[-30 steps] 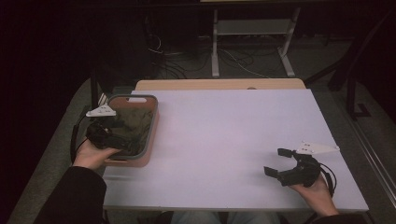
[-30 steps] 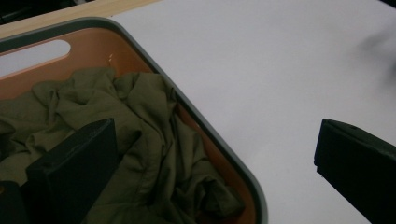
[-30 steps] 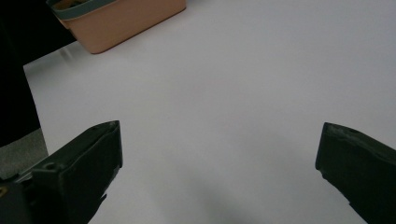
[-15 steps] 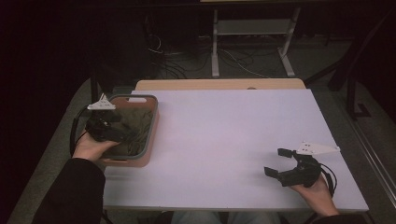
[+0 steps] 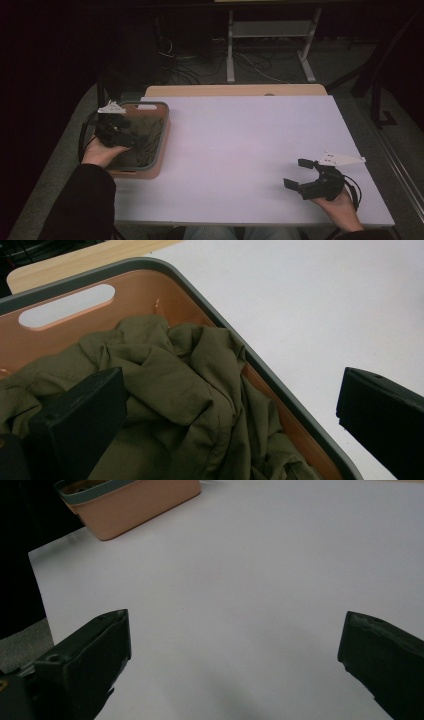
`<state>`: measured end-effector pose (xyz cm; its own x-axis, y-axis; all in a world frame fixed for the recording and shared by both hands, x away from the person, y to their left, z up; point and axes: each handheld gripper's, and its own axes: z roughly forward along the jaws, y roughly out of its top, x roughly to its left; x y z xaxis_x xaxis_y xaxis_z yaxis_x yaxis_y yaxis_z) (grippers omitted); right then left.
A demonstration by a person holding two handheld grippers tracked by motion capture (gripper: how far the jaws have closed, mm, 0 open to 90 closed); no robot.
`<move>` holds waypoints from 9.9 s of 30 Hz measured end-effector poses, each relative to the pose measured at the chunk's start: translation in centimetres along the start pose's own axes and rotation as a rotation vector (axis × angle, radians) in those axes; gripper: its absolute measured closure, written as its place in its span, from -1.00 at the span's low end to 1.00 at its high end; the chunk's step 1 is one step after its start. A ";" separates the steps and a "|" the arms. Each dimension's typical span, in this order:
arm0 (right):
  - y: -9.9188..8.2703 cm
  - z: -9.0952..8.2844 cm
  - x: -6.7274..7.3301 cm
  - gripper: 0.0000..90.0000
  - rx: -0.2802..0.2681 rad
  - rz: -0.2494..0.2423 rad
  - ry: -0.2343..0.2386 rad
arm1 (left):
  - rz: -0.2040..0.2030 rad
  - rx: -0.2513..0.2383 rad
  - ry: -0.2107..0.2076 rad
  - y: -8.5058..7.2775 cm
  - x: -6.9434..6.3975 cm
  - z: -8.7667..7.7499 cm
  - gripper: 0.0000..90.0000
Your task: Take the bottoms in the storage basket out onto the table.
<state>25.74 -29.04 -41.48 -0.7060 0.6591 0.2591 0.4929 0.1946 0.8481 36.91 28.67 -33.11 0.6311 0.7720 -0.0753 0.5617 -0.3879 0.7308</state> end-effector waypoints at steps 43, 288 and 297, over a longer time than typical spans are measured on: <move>-0.1 -0.4 -0.3 -0.99 -0.004 0.005 -0.001 | -0.211 0.063 0.020 -2.5 5.1 3.8 -1.00; -0.1 -1.2 0.1 -0.99 -0.053 -0.001 0.013 | 0.114 -0.113 -0.491 25.0 -13.9 -0.4 0.62; -0.1 -1.2 0.1 -0.99 -0.055 -0.002 0.014 | 0.115 -0.128 -0.537 25.3 -15.4 1.4 0.62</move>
<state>25.05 -29.85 -41.01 -0.7141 0.6484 0.2639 0.4631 0.1549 0.8727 42.15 6.23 -14.42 0.8867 0.3511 -0.3008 0.4253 -0.3643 0.8285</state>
